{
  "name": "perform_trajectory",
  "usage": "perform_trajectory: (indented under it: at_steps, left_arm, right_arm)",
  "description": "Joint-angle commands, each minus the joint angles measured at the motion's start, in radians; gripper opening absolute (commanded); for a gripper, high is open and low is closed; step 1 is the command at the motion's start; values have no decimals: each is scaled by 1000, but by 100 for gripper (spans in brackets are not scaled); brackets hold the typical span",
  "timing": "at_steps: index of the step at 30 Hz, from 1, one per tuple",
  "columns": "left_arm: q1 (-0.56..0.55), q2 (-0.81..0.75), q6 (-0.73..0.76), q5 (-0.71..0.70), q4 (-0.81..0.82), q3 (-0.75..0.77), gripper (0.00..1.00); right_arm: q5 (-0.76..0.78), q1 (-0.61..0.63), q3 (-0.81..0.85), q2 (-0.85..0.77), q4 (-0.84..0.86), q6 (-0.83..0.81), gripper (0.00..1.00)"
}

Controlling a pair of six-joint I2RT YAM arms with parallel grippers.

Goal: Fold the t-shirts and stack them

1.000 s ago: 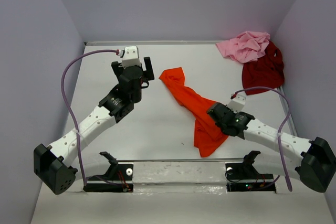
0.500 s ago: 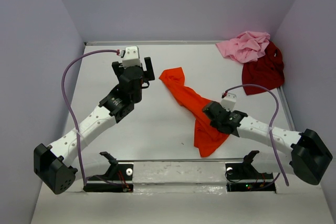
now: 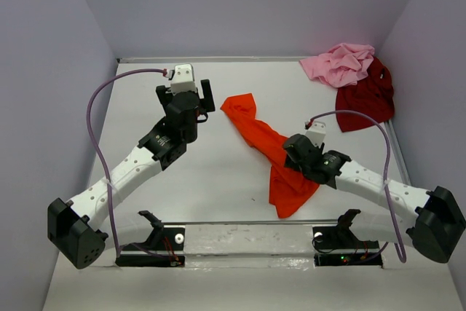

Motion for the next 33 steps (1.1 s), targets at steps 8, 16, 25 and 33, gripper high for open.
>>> perform_trajectory:
  at_steps: [8,16,25,33]
  left_arm:
    - [-4,0,17,-29,36,35,99]
    - [-4,2,18,-29,36,33,99]
    - [-4,-3,21,-33,37,33,99]
    - [-4,-4,21,-29,37,33,99]
  right_arm:
    - [5,7,70,-56,-64,-18,61]
    - [-14,7,119,-96,-112,-22,60]
    - [-57,7,159,-145,-176,-16,59]
    - [6,7,93,-150,-245,100,59]
